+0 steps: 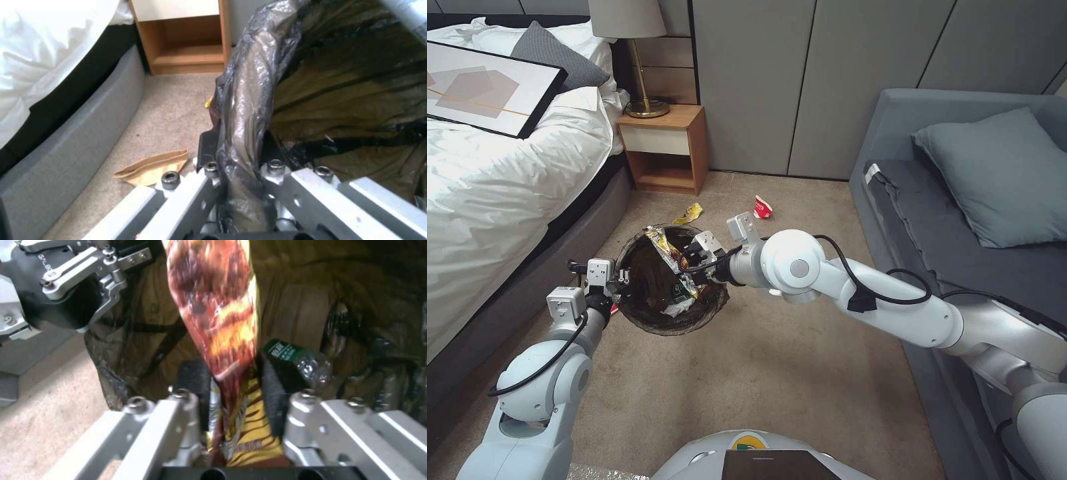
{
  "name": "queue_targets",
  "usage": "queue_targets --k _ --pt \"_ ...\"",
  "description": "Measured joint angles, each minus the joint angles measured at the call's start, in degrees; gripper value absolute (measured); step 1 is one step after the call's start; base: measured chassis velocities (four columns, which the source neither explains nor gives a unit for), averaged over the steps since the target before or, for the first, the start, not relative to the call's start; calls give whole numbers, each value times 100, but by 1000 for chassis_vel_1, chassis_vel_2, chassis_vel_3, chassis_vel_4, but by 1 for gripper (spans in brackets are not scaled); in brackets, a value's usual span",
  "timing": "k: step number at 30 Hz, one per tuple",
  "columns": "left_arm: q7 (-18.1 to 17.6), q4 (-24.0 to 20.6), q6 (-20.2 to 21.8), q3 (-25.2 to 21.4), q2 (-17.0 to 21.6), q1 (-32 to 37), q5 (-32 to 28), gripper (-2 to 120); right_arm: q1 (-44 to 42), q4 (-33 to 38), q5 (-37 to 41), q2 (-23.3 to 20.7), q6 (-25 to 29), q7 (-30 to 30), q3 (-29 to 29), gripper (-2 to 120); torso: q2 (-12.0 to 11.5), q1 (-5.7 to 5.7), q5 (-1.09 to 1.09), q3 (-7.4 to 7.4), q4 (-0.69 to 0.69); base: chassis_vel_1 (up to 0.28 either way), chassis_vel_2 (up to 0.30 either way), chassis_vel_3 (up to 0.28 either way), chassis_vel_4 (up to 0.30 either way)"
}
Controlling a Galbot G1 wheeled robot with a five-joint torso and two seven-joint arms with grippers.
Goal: Pick up the trash bin, then pick up the garbage from the floor and place it into the trash bin.
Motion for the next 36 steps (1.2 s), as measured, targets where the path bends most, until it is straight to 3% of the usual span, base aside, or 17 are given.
queue_targets --k 3,7,18,23,26,28,30,34,35,36 --pt "2 0 -3 -7 -1 7 -2 0 -14 -13 -34 45 0 -4 12 41 0 0 0 0 0 0 0 0 0" --pt "4 0 -6 -21 0 12 -6 0 -13 -30 -37 83 0 -5 27 51 0 0 0 0 0 0 0 0 0" --pt "8 0 -14 -33 7 10 -23 0 12 -59 -29 240 25 -19 322 96 0 0 0 0 0 0 0 0 0" --pt "8 -3 -14 -42 22 8 -31 0 12 -5 -26 170 58 -19 650 100 0 0 0 0 1 0 0 0 0" --pt "8 -69 -25 -62 16 21 -33 0 -221 189 -293 -241 122 -289 1461 100 0 0 1 0 1 0 0 0 0" --pt "8 -83 -27 -62 11 26 -32 0 -351 279 -412 -354 159 -382 1681 100 0 0 1 0 1 0 0 0 0" --pt "6 -109 -31 -57 -3 36 -31 0 -1014 612 -909 -705 233 -553 2423 100 0 0 3 -1 -1 0 0 0 0" --pt "2 -110 -35 -40 -19 37 -29 0 -1717 813 -1651 -981 419 -645 2938 100 0 0 4 -1 -2 0 0 0 0" --pt "0 -108 -38 -23 -47 33 -17 0 -2301 946 -2248 -1128 544 -745 3473 100 0 0 5 -1 -2 0 0 0 0" --pt "0 -108 -38 -23 -47 33 -17 0 -2301 946 -2248 -1128 544 -745 3473 100 0 0 5 -1 -2 0 0 0 0"
